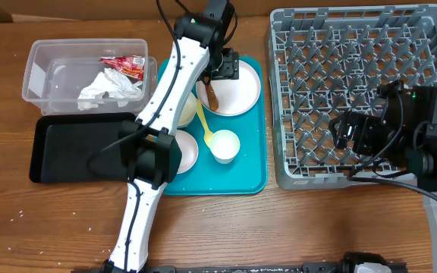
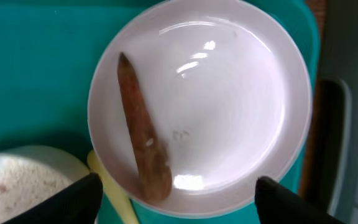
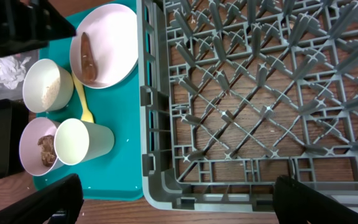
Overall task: Sort waste into correct bins and load items into the dishwasher
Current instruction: 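Grasp the brown food scrap on the pink plate with the left gripper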
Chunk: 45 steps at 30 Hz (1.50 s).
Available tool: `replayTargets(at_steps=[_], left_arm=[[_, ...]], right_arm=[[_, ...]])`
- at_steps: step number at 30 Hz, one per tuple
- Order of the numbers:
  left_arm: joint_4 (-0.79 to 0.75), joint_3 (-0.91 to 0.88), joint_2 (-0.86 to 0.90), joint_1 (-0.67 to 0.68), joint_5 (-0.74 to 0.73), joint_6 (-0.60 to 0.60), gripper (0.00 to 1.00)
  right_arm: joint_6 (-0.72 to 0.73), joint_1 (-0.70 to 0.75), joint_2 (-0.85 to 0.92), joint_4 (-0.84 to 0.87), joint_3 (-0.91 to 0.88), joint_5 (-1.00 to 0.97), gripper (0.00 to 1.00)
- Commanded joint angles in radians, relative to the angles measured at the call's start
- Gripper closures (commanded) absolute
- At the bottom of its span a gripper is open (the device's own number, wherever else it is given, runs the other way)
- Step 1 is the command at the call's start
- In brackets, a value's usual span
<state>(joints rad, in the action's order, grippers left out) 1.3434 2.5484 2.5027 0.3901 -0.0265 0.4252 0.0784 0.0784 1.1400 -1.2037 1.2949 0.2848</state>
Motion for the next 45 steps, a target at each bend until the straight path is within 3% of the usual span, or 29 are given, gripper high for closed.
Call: replayTargets(at_steps=[1, 18, 19, 22, 25, 26, 28, 32, 38, 43, 45], left_arm=[[-0.068, -0.111, -0.018, -0.010, 0.037, 0.037, 0.19], [-0.301, -0.372, -0.018, -0.003, 0.034, 0.002, 0.28], [-0.326, -0.392, -0.018, -0.003, 0.034, 0.002, 0.32], [-0.333, -0.395, -0.018, -0.003, 0.034, 0.002, 0.55], [-0.335, -0.394, -0.018, -0.003, 0.021, 0.001, 0.72], [-0.330, -0.391, -0.018, -0.003, 0.001, -0.008, 0.82], [-0.322, -0.377, -0.018, -0.003, -0.014, -0.029, 0.91], [-0.240, -0.267, -0.018, -0.007, -0.046, -0.038, 0.96], [0.071, 0.159, -0.018, -0.047, -0.060, -0.134, 0.96], [0.319, 0.558, -0.018, -0.121, -0.059, -0.138, 0.96], [0.346, 0.567, -0.079, -0.162, -0.081, -0.169, 0.96]], right_arm=[[-0.001, 0.002, -0.002, 0.005, 0.020, 0.005, 0.00], [-0.001, 0.002, -0.002, 0.005, 0.020, 0.005, 0.00], [-0.001, 0.002, -0.002, 0.004, 0.020, 0.005, 0.00], [-0.001, 0.002, -0.002, 0.005, 0.020, 0.005, 0.00], [-0.001, 0.002, -0.002, 0.005, 0.020, 0.005, 0.00], [-0.001, 0.002, -0.002, 0.004, 0.020, 0.005, 0.00], [-0.001, 0.002, -0.002, 0.004, 0.020, 0.005, 0.00], [-0.001, 0.002, -0.002, 0.005, 0.020, 0.005, 0.00], [-0.002, 0.002, -0.002, 0.005, 0.020, 0.005, 0.00], [-0.001, 0.002, -0.002, 0.007, 0.020, 0.005, 0.00], [-0.001, 0.002, -0.002, 0.008, 0.020, 0.005, 0.00]])
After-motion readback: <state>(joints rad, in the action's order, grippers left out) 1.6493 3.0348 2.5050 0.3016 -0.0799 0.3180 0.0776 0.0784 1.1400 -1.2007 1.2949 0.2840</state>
